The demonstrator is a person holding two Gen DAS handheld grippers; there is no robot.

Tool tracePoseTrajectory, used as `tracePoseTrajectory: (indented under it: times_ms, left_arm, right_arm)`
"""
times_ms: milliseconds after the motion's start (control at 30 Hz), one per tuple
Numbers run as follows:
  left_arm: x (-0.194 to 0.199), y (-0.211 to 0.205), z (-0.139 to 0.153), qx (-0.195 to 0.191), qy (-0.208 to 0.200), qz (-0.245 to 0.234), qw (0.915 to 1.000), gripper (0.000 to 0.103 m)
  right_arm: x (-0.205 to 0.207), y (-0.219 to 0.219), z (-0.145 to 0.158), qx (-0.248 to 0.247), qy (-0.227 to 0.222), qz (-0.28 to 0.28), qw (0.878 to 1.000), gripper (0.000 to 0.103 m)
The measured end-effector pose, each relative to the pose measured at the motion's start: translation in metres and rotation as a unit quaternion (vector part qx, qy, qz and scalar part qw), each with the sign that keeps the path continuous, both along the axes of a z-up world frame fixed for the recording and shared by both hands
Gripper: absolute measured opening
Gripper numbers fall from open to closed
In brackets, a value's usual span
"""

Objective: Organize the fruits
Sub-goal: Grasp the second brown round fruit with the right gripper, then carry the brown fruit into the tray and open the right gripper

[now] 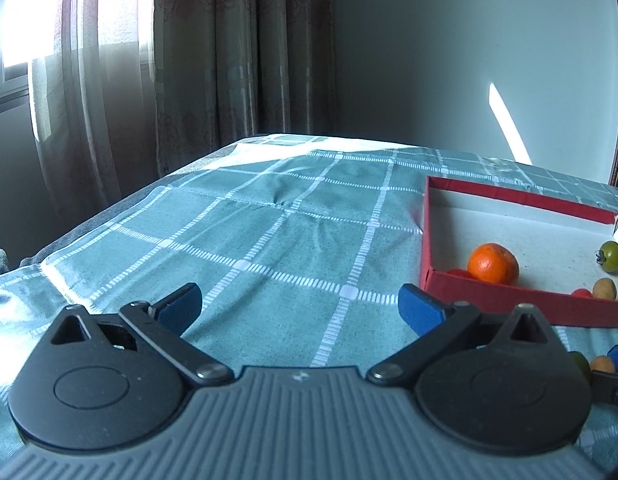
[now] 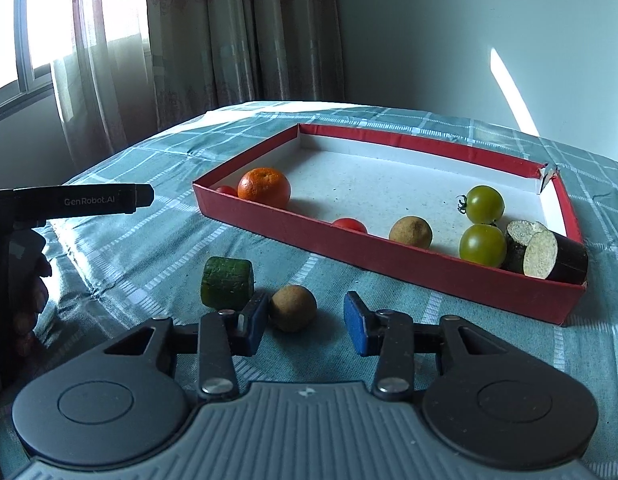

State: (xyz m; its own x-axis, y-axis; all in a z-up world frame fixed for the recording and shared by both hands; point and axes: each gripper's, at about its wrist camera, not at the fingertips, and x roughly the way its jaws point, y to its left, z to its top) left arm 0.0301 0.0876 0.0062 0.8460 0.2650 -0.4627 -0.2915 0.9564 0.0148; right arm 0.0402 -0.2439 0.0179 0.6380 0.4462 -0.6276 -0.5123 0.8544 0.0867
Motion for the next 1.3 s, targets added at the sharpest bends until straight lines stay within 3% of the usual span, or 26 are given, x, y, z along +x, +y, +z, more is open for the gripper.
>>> tracePoseTrajectory:
  times_ms: [400, 933, 1300]
  left_arm:
    - [0.0, 0.0, 0.0, -0.002, -0.001, -0.002, 1.0, 0.103]
    - [0.0, 0.0, -0.001, -0.006, 0.003, -0.005, 1.0, 0.103]
    - [0.001, 0.001, -0.003, -0.007, 0.005, -0.006, 0.9999, 0.103]
  right_arm:
    - [0.0, 0.006, -0.002, -0.023, -0.006, -0.008, 1.0, 0.024]
    - [-0.005, 0.0, 0.002, -0.015, -0.017, -0.015, 1.0, 0.024]
    - [-0.012, -0.031, 0.021, 0.005, -0.05, -0.033, 0.998, 0.024]
